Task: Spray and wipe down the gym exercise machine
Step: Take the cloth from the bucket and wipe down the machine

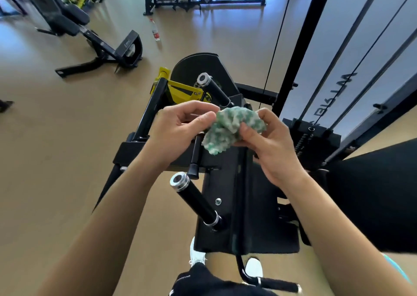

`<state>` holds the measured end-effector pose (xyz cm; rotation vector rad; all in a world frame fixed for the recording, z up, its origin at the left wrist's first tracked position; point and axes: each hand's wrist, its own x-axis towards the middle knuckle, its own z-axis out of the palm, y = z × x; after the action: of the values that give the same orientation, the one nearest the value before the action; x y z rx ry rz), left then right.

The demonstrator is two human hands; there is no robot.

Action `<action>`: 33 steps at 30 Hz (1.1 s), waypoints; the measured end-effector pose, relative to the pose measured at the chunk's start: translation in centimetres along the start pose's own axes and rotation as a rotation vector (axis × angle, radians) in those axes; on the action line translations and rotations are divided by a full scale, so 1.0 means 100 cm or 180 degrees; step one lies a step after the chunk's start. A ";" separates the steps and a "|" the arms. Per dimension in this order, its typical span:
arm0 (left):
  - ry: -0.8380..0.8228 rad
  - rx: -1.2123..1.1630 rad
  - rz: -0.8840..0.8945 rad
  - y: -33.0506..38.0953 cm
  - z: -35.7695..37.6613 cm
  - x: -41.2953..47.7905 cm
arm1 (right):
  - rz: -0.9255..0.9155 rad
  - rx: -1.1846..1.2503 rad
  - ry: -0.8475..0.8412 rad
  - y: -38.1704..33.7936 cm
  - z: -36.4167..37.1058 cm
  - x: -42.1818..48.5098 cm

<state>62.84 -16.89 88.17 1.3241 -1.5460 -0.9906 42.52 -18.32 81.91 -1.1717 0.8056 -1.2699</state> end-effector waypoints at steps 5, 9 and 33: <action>0.0493 0.0296 0.0198 0.048 0.022 -0.055 | 0.0061 0.0176 0.0110 -0.001 -0.031 -0.043; -0.0130 0.0040 0.0266 0.053 0.069 -0.096 | 0.0108 -0.0057 -0.0099 -0.004 -0.057 -0.084; -0.0853 -0.0489 -0.2246 -0.173 0.265 -0.258 | 0.2275 -0.0385 0.0731 0.111 -0.131 -0.333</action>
<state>45.27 7.53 60.55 1.7173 -1.1544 -1.7427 27.58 10.39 63.08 -0.7208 1.3392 -0.7656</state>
